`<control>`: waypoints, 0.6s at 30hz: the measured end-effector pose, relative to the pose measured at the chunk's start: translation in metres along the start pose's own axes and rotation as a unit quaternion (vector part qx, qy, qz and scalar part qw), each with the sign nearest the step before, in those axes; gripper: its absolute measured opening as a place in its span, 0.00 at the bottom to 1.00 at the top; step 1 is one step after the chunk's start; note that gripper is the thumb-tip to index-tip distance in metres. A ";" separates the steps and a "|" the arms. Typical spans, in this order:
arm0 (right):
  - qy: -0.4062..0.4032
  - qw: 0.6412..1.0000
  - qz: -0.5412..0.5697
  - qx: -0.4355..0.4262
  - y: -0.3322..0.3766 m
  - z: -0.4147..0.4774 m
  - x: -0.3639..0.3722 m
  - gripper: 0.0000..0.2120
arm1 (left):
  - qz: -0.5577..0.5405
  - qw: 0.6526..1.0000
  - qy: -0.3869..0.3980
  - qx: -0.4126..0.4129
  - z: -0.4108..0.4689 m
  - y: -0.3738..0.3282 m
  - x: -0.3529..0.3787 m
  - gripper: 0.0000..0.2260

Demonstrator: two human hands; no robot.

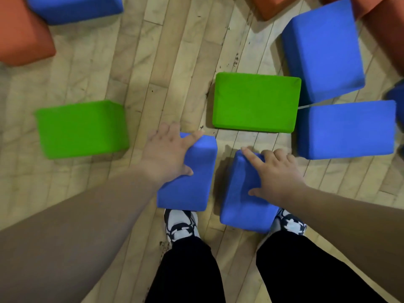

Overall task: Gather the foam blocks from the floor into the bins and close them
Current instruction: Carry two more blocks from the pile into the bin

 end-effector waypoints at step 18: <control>-0.046 0.934 0.333 0.117 -0.002 -0.150 -0.036 0.37 | -0.121 0.985 0.069 -0.099 -0.136 -0.028 -0.075 0.35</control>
Point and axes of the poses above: each hand's wrist, its own z-axis towards the middle knuckle, its own x-axis out of the palm, y = z × x, the point moved 2 cm from there along z, towards the middle knuckle, and after that the axes turned 10 degrees about z, right-handed, at the moved point
